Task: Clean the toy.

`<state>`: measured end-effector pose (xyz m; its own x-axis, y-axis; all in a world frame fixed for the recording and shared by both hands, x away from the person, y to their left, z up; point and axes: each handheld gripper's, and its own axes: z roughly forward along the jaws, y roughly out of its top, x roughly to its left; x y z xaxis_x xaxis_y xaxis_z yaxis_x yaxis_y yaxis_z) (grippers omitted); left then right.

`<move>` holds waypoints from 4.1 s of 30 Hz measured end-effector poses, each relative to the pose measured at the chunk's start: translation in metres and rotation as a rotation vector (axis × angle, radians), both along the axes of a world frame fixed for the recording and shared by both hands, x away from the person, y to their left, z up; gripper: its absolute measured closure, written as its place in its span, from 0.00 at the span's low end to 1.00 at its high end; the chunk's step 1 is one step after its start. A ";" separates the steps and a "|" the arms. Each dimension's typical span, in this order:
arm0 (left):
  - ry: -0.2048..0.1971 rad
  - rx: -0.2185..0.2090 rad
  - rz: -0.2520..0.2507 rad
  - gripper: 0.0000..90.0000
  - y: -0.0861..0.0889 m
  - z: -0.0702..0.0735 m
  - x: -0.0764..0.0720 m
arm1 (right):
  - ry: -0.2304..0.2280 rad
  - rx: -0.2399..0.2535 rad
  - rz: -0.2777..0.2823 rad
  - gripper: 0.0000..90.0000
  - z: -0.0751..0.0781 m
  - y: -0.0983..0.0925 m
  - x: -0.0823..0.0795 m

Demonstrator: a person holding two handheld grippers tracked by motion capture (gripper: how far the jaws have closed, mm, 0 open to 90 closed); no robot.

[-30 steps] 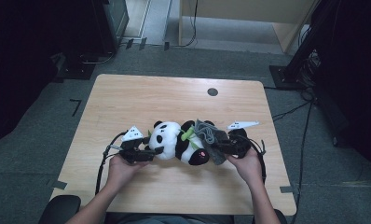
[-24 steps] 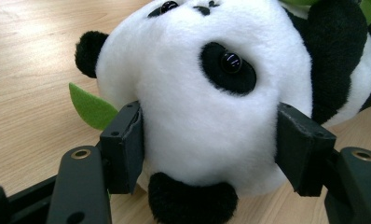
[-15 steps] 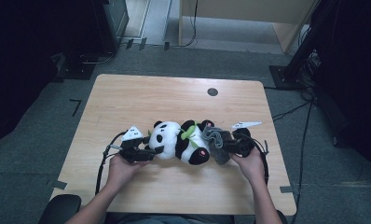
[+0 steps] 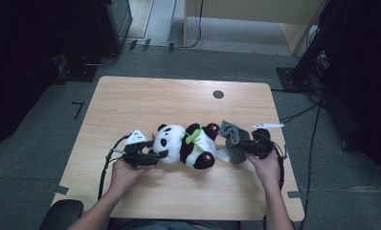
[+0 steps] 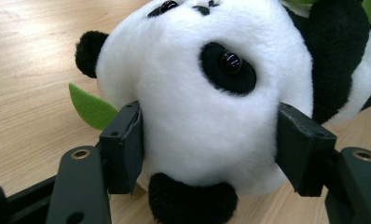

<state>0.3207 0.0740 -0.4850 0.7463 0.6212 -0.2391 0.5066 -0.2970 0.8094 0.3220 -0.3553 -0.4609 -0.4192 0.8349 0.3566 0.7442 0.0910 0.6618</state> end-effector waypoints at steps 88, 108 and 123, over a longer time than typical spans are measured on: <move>-0.008 0.007 0.002 0.37 -0.003 0.000 0.001 | -0.058 0.001 0.434 0.89 0.071 0.093 -0.042; -0.013 0.012 -0.012 0.40 -0.002 0.000 0.005 | -0.037 -0.006 0.317 0.89 0.044 0.071 -0.026; 0.004 0.005 -0.007 0.40 -0.002 0.001 0.007 | -0.160 -0.001 0.238 0.89 0.080 0.056 -0.039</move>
